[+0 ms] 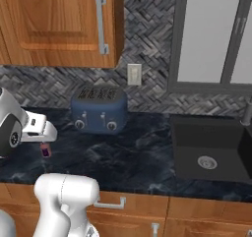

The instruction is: There is a wine glass and glass cup on the dining counter. Place the wine bottle next to the wine glass and the juice bottle next to the glass cup.

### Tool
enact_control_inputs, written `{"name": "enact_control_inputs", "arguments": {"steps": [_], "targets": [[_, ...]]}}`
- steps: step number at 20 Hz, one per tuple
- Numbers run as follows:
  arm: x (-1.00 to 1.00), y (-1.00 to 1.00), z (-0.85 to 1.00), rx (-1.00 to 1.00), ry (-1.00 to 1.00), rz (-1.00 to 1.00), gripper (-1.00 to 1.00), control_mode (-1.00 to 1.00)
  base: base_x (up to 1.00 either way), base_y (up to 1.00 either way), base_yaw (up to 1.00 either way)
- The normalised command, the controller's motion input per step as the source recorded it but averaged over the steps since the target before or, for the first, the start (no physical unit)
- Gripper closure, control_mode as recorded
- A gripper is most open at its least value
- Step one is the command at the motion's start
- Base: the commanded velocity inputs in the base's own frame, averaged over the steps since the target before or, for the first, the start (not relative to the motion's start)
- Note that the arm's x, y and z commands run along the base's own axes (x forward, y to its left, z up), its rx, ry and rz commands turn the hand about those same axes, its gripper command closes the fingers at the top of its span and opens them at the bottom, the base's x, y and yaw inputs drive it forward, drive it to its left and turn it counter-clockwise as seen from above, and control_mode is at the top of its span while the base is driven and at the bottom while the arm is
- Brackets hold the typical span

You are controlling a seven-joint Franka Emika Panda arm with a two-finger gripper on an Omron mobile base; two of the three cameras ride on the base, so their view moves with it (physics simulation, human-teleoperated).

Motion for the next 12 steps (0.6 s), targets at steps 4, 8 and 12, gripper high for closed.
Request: {"name": "enact_control_inputs", "arguments": {"steps": [4,8,12], "targets": [[0.00,0.00,0.00,0.00,0.00,0.00,-1.00,1.00,0.15,-0.08,0.04],[0.00,0.00,0.00,0.00,0.00,0.00,-1.00,1.00,0.00,-0.01,0.00],[0.00,0.00,0.00,0.00,0.00,0.00,-1.00,1.00,0.00,0.00,0.00]]}}
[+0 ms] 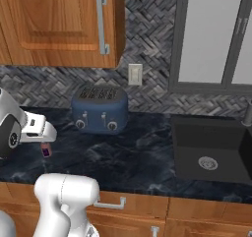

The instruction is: There is a wine glass and glass cup on the dining counter. Place the wine bottle next to the wine glass and the juice bottle next to the glass cup.

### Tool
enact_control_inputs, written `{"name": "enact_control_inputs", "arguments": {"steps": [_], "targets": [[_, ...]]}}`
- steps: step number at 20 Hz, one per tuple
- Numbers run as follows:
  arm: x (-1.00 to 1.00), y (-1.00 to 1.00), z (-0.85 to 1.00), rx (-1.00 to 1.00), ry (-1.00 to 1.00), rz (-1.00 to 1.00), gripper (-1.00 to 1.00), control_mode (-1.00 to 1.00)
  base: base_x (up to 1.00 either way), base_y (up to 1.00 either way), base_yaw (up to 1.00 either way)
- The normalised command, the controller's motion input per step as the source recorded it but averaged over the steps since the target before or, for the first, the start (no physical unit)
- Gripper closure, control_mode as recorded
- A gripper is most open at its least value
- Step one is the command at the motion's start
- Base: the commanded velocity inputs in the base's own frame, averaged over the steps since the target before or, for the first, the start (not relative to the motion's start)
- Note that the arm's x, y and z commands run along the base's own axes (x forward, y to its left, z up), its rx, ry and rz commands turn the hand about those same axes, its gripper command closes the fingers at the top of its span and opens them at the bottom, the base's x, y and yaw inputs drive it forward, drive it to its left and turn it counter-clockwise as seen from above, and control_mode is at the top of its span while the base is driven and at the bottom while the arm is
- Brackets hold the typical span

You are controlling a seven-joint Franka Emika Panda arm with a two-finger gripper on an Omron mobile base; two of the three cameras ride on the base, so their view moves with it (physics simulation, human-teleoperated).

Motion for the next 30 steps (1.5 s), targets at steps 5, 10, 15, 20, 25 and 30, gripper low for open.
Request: {"name": "enact_control_inputs", "arguments": {"steps": [5,10,15,20,25,30], "targets": [[0.00,0.00,0.00,0.00,0.00,0.00,-1.00,1.00,0.00,0.00,0.00],[0.00,0.00,0.00,0.00,0.00,0.00,-1.00,1.00,0.00,0.00,0.00],[0.00,0.00,0.00,0.00,0.00,0.00,-1.00,1.00,0.00,0.00,0.00],[0.03,0.03,0.01,0.00,0.00,0.00,-1.00,-1.00,0.00,0.00,0.00],[0.13,0.18,0.14,0.00,0.00,0.00,-1.00,-1.00,0.00,0.00,0.00],[0.10,0.26,0.14,0.05,0.07,0.00,-1.00,-1.00,0.00,0.00,0.00]]}}
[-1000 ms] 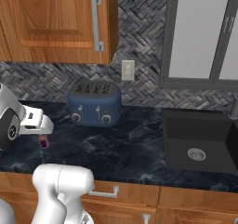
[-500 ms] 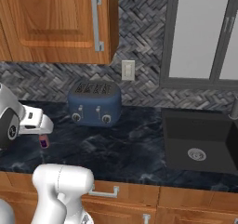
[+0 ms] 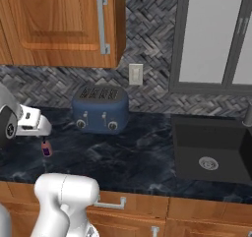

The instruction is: There is a wine glass and glass cup on the dining counter. Place the wine bottle next to the wine glass and the juice bottle next to the glass cup.

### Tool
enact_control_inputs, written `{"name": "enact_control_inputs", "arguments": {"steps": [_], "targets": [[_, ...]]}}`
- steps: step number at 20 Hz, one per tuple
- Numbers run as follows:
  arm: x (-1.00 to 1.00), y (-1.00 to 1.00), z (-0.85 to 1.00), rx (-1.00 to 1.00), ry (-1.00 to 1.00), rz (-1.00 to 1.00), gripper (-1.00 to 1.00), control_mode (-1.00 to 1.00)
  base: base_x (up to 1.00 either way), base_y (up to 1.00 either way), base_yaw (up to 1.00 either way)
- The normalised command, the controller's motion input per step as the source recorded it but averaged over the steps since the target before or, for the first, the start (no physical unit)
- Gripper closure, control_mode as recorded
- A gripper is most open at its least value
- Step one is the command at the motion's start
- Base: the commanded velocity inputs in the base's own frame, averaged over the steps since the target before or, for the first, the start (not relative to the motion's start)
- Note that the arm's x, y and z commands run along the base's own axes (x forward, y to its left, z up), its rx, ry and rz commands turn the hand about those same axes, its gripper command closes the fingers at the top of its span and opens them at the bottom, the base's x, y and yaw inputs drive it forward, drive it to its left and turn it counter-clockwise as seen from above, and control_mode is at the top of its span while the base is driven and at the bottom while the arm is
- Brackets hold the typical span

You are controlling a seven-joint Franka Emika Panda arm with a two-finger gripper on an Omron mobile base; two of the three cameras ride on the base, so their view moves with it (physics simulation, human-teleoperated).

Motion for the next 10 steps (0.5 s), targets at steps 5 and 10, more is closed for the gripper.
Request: {"name": "enact_control_inputs", "arguments": {"steps": [5,10], "targets": [[0.06,0.21,0.03,0.10,0.18,0.00,-1.00,-1.00,0.00,0.00,0.00],[0.24,0.24,-0.13,0.02,0.09,0.00,-1.00,-1.00,0.00,0.00,0.00]]}}
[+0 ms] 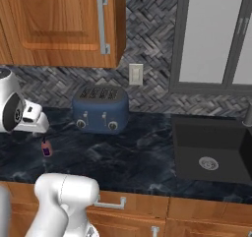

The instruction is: There is a wine glass and glass cup on the dining counter. Place the wine bottle next to the wine glass and the juice bottle next to the glass cup.

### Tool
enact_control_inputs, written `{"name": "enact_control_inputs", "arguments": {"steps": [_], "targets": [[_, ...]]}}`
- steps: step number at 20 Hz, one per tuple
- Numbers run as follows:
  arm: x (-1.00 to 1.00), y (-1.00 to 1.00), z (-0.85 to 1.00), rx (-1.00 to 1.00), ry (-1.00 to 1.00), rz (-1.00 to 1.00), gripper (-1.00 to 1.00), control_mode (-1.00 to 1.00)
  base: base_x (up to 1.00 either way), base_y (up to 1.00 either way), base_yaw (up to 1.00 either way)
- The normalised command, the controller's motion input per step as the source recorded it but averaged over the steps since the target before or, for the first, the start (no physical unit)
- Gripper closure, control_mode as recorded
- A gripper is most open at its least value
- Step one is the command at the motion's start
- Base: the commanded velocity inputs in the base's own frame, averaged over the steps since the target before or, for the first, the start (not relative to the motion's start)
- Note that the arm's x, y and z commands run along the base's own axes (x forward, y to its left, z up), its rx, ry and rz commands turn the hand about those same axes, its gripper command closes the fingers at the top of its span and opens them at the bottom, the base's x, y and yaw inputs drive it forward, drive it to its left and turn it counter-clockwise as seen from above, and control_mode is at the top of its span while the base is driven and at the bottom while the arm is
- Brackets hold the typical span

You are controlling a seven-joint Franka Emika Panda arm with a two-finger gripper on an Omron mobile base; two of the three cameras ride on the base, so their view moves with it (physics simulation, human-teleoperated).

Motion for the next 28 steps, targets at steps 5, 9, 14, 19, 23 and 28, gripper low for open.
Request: {"name": "enact_control_inputs", "arguments": {"steps": [5,9,14,19,23,28], "targets": [[0.36,0.35,-0.30,-0.11,0.03,0.00,-1.00,-1.00,0.00,0.00,0.00],[0.30,0.25,-0.36,-0.17,0.02,0.00,-1.00,-1.00,0.00,0.00,0.00],[0.38,0.04,-0.41,-0.06,0.04,0.00,-1.00,-1.00,0.00,0.00,0.00],[0.34,0.00,-0.23,0.09,0.13,0.00,-1.00,-1.00,0.00,0.00,0.00],[0.36,0.00,-0.21,0.12,0.15,0.00,-1.00,-1.00,0.00,0.00,0.00],[0.30,0.05,-0.21,0.03,0.06,0.00,-1.00,-1.00,0.00,0.00,0.00]]}}
